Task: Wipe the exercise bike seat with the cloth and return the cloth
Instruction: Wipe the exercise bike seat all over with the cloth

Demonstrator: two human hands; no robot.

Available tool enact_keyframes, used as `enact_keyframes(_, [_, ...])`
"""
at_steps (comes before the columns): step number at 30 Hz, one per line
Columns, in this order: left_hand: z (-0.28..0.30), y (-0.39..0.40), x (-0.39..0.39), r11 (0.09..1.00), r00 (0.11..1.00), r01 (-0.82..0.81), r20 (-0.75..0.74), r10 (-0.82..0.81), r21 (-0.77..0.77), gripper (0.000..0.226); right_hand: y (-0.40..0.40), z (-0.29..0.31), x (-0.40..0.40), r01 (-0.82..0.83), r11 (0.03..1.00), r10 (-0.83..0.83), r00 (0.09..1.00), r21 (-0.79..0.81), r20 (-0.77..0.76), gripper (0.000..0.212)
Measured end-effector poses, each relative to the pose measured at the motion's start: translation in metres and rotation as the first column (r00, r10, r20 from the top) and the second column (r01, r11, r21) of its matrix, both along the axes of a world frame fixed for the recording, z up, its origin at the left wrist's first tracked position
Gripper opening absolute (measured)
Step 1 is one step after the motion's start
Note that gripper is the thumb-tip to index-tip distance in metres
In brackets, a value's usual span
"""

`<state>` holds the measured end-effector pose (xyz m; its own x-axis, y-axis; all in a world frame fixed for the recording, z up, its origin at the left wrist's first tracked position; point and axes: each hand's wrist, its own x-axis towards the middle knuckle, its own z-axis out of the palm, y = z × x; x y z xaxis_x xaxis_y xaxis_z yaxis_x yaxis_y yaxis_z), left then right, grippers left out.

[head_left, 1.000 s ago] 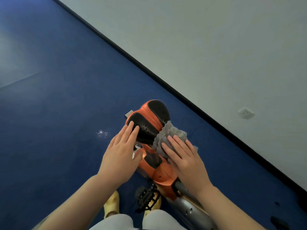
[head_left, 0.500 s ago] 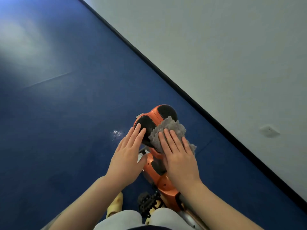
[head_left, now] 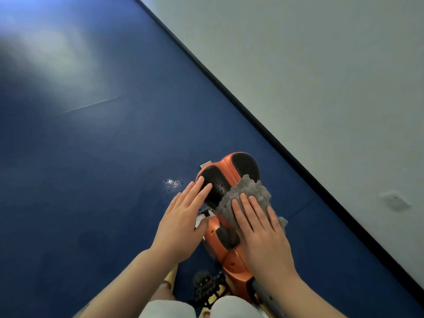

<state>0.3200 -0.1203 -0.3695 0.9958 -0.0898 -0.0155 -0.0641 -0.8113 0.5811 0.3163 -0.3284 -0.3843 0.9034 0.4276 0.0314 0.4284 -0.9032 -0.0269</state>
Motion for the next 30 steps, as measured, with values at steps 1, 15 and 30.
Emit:
enact_keyframes(1, [-0.001,0.002,0.001,1.000,1.000,0.003,0.003,-0.003,-0.006,0.072,0.000,-0.002,0.000,0.016,1.000,-0.016,1.000,0.005,0.003,0.062])
enact_keyframes(15, [0.002,0.034,0.022,0.988,0.993,0.120,0.019,-0.118,-0.100,0.076,0.046,0.010,0.003,0.323,0.946,-0.323,0.946,0.018,-0.012,0.064])
enact_keyframes(30, [-0.005,0.060,0.043,0.946,0.959,0.283,0.048,-0.279,-0.158,0.079,0.097,0.010,0.039,0.446,0.886,-0.446,0.894,0.129,-0.029,0.055])
